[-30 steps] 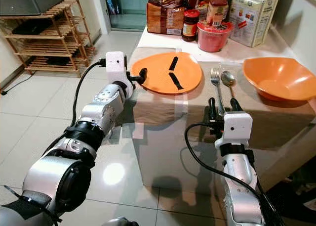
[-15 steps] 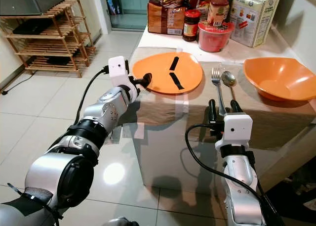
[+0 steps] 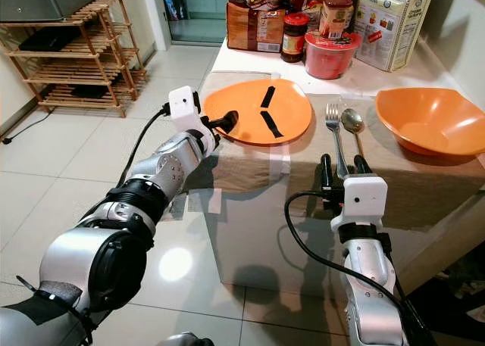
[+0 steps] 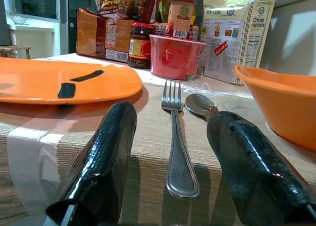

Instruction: Setting the table

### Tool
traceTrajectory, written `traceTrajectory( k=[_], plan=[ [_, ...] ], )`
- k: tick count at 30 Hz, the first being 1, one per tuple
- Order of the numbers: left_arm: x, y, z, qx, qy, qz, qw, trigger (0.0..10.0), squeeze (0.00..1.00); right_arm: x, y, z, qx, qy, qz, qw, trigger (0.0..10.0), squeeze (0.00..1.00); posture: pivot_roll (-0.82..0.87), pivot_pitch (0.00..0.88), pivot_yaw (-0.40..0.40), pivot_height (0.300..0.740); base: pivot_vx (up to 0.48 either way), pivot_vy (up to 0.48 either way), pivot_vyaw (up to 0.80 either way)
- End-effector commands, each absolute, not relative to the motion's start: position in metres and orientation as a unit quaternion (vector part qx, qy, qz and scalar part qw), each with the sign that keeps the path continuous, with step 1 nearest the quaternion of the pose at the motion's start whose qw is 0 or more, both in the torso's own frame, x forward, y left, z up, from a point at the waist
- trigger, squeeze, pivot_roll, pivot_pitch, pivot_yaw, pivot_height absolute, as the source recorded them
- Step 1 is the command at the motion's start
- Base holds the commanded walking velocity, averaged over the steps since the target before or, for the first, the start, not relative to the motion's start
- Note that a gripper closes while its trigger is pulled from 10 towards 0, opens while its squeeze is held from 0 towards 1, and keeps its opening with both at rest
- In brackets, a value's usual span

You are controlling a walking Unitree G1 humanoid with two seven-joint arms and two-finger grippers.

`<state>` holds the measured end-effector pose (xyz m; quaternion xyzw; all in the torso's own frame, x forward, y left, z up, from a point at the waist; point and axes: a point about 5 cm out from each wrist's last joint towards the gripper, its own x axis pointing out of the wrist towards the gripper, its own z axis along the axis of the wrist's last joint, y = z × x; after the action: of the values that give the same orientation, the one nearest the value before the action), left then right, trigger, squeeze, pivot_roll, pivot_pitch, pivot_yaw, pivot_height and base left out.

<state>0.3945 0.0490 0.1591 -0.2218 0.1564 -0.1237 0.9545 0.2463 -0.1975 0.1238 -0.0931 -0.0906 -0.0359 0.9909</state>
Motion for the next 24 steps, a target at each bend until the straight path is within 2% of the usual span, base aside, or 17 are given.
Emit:
traceTrajectory(
  k=[1, 12, 19, 22, 24],
  plan=[
    [0.393, 0.042, 0.158, -0.232, 0.175, -0.132, 0.948, 10.0, 0.00, 0.245, -0.197, 0.129, -0.096, -0.099, -0.040, 0.990, 10.0, 0.00, -0.07, 0.000, 0.086, 0.735, 0.000, 0.000, 0.00],
    [0.389, 0.029, 0.154, -0.241, 0.202, -0.165, 0.935, 10.0, 0.00, 0.245, -0.197, 0.128, -0.096, -0.094, -0.040, 0.990, 10.0, 0.00, -0.07, 0.000, 0.084, 0.735, 0.000, 0.000, 0.00],
    [0.388, 0.021, 0.160, -0.242, 0.186, -0.192, 0.933, 10.0, 0.00, 0.245, -0.196, 0.128, -0.096, -0.093, -0.040, 0.990, 10.0, 0.00, -0.07, 0.000, 0.085, 0.735, 0.000, 0.000, 0.00],
    [0.388, 0.020, 0.162, -0.224, 0.174, -0.199, 0.938, 10.0, 0.00, 0.245, -0.196, 0.129, -0.095, -0.094, -0.041, 0.990, 10.0, 0.00, -0.07, 0.000, 0.085, 0.735, 0.000, 0.000, 0.00],
    [0.389, 0.021, 0.164, -0.178, 0.154, -0.201, 0.951, 10.0, 0.00, 0.244, -0.196, 0.130, -0.095, -0.097, -0.042, 0.990, 10.0, 0.00, -0.07, 0.000, 0.085, 0.735, 0.000, 0.000, 0.00]
  ],
)
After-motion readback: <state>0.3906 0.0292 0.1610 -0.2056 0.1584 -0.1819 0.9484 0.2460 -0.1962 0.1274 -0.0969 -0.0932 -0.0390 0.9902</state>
